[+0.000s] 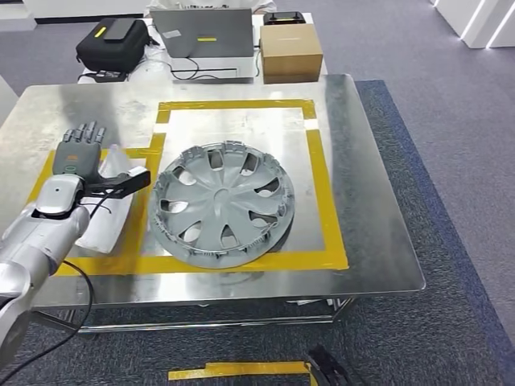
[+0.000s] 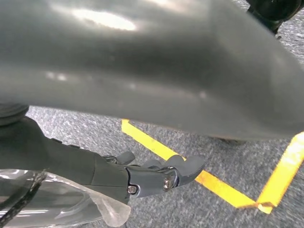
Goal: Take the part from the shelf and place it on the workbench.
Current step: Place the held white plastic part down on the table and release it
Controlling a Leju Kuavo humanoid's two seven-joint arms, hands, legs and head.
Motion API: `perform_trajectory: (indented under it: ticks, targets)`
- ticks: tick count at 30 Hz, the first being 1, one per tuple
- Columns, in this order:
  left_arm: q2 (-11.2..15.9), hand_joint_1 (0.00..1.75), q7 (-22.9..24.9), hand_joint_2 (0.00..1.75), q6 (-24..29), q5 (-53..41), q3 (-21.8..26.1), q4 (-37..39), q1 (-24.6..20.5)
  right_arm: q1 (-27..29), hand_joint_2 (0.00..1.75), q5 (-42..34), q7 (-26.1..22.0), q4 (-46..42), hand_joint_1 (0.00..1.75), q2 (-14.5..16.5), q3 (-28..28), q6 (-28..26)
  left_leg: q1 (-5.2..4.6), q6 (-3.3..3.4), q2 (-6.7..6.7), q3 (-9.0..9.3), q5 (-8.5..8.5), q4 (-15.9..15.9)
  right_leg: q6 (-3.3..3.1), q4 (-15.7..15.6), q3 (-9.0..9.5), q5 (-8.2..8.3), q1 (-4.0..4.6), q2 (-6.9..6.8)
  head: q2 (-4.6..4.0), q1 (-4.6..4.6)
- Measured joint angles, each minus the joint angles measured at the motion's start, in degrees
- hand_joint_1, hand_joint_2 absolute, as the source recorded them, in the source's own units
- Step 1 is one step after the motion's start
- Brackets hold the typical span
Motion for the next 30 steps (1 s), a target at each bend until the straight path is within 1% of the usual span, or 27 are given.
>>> perform_trajectory:
  ticks: [2,3,4,6,7,8,9,10,11,12,13,14,15,17,18,19,20,21,22,23,24,25,26,27,28,29,30]
  targets:
    - [-0.1,0.0,-0.2,0.0,-0.3,-0.3,0.0,0.0,0.1,0.2,0.0,0.0,0.0,0.0,0.0,0.0,-0.1,0.1,0.09,0.79,0.09,-0.21,0.34,-0.2,0.62,0.2,-0.42,-0.28,-0.07,-0.04,0.0,0.03]
    - [-0.2,0.0,-0.4,0.0,-0.4,-0.6,0.0,0.0,0.1,0.2,0.0,0.1,0.0,0.0,0.0,-0.1,-0.1,0.1,0.17,1.25,0.18,-0.32,0.62,-0.4,0.9,1.1,-0.88,-1.35,-0.1,-0.1,0.0,0.08]
    - [-0.3,0.0,-0.5,0.0,-0.6,-0.9,0.0,0.0,0.0,0.2,0.0,0.1,0.0,0.0,0.0,-0.1,-0.1,0.2,0.27,1.7,0.27,-0.5,0.93,-0.6,1.11,3.1,-1.71,-3.14,-0.11,-0.16,0.0,0.15]
    - [-0.5,0.0,-0.6,0.0,-1.0,-1.5,0.0,0.0,0.1,0.2,0.0,0.1,0.0,0.0,0.0,-0.2,-0.1,0.2,0.2,2.21,0.4,-1.19,1.53,-0.6,1.35,10.2,-4.2,-7.86,-0.15,-0.25,0.0,0.26]
    - [-0.5,0.0,-0.6,0.0,-1.2,-1.7,0.0,0.0,0.2,0.2,0.0,0.1,-0.1,0.0,0.0,-0.2,-0.1,0.2,0.14,2.31,0.43,-1.64,1.86,-0.6,1.41,13.7,-5.28,-9.58,-0.15,-0.26,0.0,0.26]
    - [-0.5,0.0,-0.6,0.0,-1.4,-1.8,0.0,0.0,0.3,0.3,0.0,0.2,-0.1,0.0,0.0,-0.2,-0.1,0.2,0.08,2.34,0.45,-2.14,2.26,-0.6,1.43,15.8,-5.65,-10.31,-0.15,-0.26,0.0,0.25]
    - [-0.6,0.0,-0.6,0.0,-1.5,-1.9,0.0,0.0,0.5,0.3,0.0,0.2,-0.1,0.0,0.0,-0.2,-0.1,0.2,0.03,2.31,0.45,-2.65,2.67,-0.6,1.38,15.8,-4.95,-9.9,-0.14,-0.26,0.0,0.26]
    - [-0.6,0.0,-0.6,0.0,-1.5,-1.9,0.0,0.0,0.7,0.4,0.0,0.2,-0.1,0.0,0.0,-0.3,-0.1,0.2,0.0,2.22,0.44,-3.13,3.08,-0.6,1.25,13.6,-3.11,-8.61,-0.14,-0.27,0.0,0.26]
    - [-0.6,0.0,-0.5,0.0,-1.6,-1.9,0.0,0.0,0.8,0.3,0.0,0.2,-0.1,0.0,0.0,-0.3,-0.1,0.2,-0.01,2.05,0.43,-3.57,3.51,-0.6,1.06,9.8,-0.3,-7.1,-0.14,-0.29,0.0,0.28]
    - [-0.5,0.0,-0.5,0.0,-1.6,-1.9,0.0,0.0,0.8,0.2,0.0,0.3,-0.1,0.0,0.0,-0.3,-0.2,0.2,-0.1,1.8,0.41,-3.99,3.91,-0.5,0.92,5.5,2.79,-6.2,-0.08,-0.32,0.0,0.29]
    - [-0.4,0.0,-0.4,0.0,-1.7,-1.9,0.0,0.0,0.8,0.1,0.0,0.4,-0.1,0.0,0.0,-0.4,-0.2,0.2,-0.16,1.5,0.44,-4.26,4.35,-0.5,0.8,2.1,5.07,-5.66,-0.02,-0.31,0.0,0.2]
    - [-0.3,0.0,-0.4,0.0,-1.9,-1.9,0.0,0.1,0.8,0.0,0.0,0.5,-0.1,0.0,0.0,-0.4,-0.2,0.3,-0.2,1.18,0.48,-4.42,4.82,-0.6,0.73,-0.1,6.42,-5.57,0.08,-0.26,0.0,0.17]
    - [-0.2,0.0,-0.4,0.0,-1.9,-1.9,0.0,0.1,0.9,0.0,0.0,0.6,0.0,0.0,0.0,-0.4,-0.2,0.3,-0.21,0.84,0.51,-4.53,5.32,-0.7,0.67,-0.8,6.77,-5.6,0.21,-0.2,0.0,0.1]
    - [0.0,0.0,-0.5,0.0,-2.0,-2.0,0.0,0.2,1.1,0.1,0.0,0.6,0.1,0.0,0.0,-0.4,-0.2,0.4,-0.07,0.15,0.48,-4.67,5.94,-1.0,0.08,-1.0,6.04,-4.66,0.18,-0.18,0.0,0.11]
    - [0.1,0.0,-0.5,0.0,-2.0,-2.0,0.0,0.3,1.2,0.2,0.0,0.6,0.2,0.0,0.0,-0.4,-0.2,0.4,0.0,-0.21,0.42,-4.98,5.02,-0.5,-0.4,-1.0,5.62,-4.07,0.1,-0.25,0.0,0.01]
    - [0.2,0.0,-0.6,0.0,-2.0,-2.0,0.0,0.4,1.4,0.2,0.0,0.6,0.2,0.0,0.0,-0.4,-0.3,0.4,0.07,-0.52,0.38,-5.5,3.07,1.0,-0.86,-1.2,5.09,-3.41,-0.02,-0.34,0.0,-0.09]
    - [0.3,0.0,-0.6,0.0,-2.0,-2.1,0.0,0.4,1.4,0.2,0.0,0.6,0.2,0.0,0.0,-0.4,-0.3,0.4,0.15,-0.79,0.35,-6.27,0.2,3.8,-1.18,-1.2,4.51,-2.8,-0.07,-0.42,0.0,-0.2]
    - [0.3,0.0,-0.6,0.0,-2.0,-2.1,0.0,0.5,1.5,0.2,0.0,0.6,0.2,0.0,0.0,-0.4,-0.3,0.4,0.16,-1.0,0.34,-7.14,-2.84,7.5,-1.38,-1.2,3.77,-2.21,-0.05,-0.45,0.0,-0.31]
    - [0.3,0.0,-0.6,0.0,-2.0,-2.1,0.0,0.6,1.6,0.3,0.0,0.6,0.2,0.0,0.0,-0.4,-0.3,0.4,0.18,-1.15,0.34,-7.82,-5.1,11.4,-1.43,-1.1,3.0,-1.64,-0.04,-0.47,0.0,-0.31]
    - [0.3,0.0,-0.6,0.0,-2.0,-2.1,0.0,0.7,1.7,0.3,0.0,0.6,0.2,0.0,0.0,-0.4,-0.3,0.4,0.18,-1.23,0.33,-8.03,-6.19,14.4,-1.42,-1.1,2.21,-1.07,-0.02,-0.49,0.0,-0.31]
    - [0.3,0.0,-0.6,0.0,-2.0,-2.1,0.0,0.7,1.9,0.3,0.0,0.6,0.2,0.0,0.0,-0.4,-0.4,0.4,0.18,-1.21,0.33,-7.46,-5.98,15.8,-1.38,-1.0,1.42,-0.53,-0.02,-0.49,0.0,-0.32]
    - [0.3,0.0,-0.6,0.0,-2.0,-2.1,0.0,0.8,2.0,0.3,0.0,0.6,0.2,0.0,0.0,-0.4,-0.4,0.4,0.18,-1.1,0.33,-5.92,-4.83,15.0,-1.29,-0.9,0.66,-0.01,-0.02,-0.48,0.0,-0.32]
    - [0.3,0.0,-0.6,0.0,-2.0,-2.1,0.0,0.8,2.0,0.4,0.0,0.6,0.2,0.0,0.0,-0.4,-0.4,0.4,0.15,-0.87,0.31,-3.42,-3.44,12.3,-1.15,-0.8,0.02,0.45,-0.01,-0.47,0.0,-0.32]
    - [0.3,0.0,-0.6,0.0,-2.0,-2.1,0.0,0.9,2.0,0.4,0.0,0.6,0.2,0.0,0.0,-0.4,-0.4,0.4,0.09,-0.57,0.27,-0.33,-2.73,8.3,-0.97,-0.7,-0.5,0.87,0.03,-0.47,0.0,-0.32]
    - [0.3,0.0,-0.6,0.0,-2.0,-2.1,0.0,0.9,1.9,0.4,0.0,0.6,0.2,0.0,0.0,-0.4,-0.4,0.4,-0.02,-0.24,0.21,2.66,-2.73,4.0,-0.72,-0.7,-0.86,1.27,0.1,-0.47,0.0,-0.28]
    - [0.3,0.0,-0.6,0.0,-1.9,-2.1,0.0,0.9,1.8,0.4,0.0,0.6,0.2,0.0,0.0,-0.4,-0.4,0.4,-0.15,0.05,0.16,4.81,-3.17,0.8,-0.42,-0.7,-1.09,1.71,0.16,-0.47,0.0,-0.27]
    - [0.4,0.0,-0.6,0.0,-1.9,-2.1,0.0,0.9,1.8,0.3,0.0,0.6,0.1,0.0,0.0,-0.4,-0.4,0.4,-0.3,0.31,0.12,5.94,-3.72,-1.2,-0.11,-0.8,-1.25,2.17,0.18,-0.49,0.0,-0.26]
